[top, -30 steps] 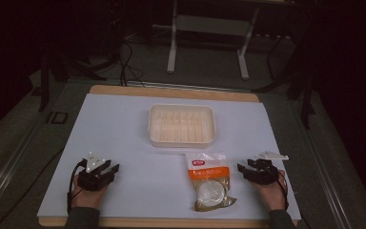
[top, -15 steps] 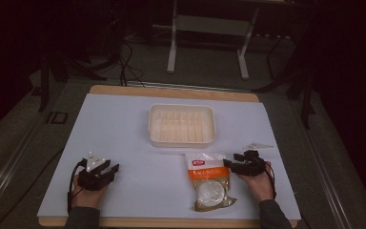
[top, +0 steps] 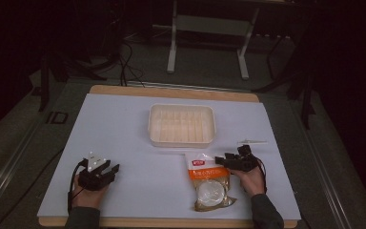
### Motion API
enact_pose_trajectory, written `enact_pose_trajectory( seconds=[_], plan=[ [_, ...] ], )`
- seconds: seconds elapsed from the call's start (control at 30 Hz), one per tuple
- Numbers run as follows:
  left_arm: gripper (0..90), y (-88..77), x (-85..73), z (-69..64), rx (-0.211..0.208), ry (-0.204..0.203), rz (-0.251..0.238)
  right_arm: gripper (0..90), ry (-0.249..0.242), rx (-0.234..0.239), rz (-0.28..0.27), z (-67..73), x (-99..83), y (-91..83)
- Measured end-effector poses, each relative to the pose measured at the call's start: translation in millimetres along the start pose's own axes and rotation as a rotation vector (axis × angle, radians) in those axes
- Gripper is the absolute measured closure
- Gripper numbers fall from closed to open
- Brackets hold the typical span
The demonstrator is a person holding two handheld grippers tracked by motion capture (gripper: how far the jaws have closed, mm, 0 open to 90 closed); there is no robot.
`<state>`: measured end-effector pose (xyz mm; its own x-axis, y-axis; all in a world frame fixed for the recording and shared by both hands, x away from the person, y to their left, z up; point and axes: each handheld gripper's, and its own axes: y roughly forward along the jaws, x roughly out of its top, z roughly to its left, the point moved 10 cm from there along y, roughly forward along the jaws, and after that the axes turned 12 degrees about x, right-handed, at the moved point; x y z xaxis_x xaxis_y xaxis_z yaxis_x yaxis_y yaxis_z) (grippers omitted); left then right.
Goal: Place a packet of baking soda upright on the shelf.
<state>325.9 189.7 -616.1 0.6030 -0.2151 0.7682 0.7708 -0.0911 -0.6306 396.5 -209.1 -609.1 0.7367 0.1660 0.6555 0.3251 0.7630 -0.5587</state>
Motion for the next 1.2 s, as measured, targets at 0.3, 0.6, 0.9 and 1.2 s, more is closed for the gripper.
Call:
enact_pose_trajectory(
  seconds=[0.3, 0.6, 0.9, 1.2],
  plan=[
    [57.7, 0.4, -0.6, -0.1, 0.008, 0.010, 0.007, 43.9, 0.075, 0.054, -0.027, -0.5, -4.8, -7.3],
    [57.5, 1.0, -0.5, -0.5, 0.009, 0.009, 0.007, 57.3, 0.072, 0.115, -0.033, 5.8, -1.1, -9.5],
    [57.2, 1.0, -0.6, -0.2, 0.011, 0.009, 0.009, 75.2, 0.029, 0.108, -0.001, 7.6, 2.8, -8.0],
    [57.0, 1.2, -0.7, -0.4, 0.009, 0.008, 0.013, 85.2, 0.017, 0.093, 0.038, 2.2, 2.7, -3.6]
  ],
)
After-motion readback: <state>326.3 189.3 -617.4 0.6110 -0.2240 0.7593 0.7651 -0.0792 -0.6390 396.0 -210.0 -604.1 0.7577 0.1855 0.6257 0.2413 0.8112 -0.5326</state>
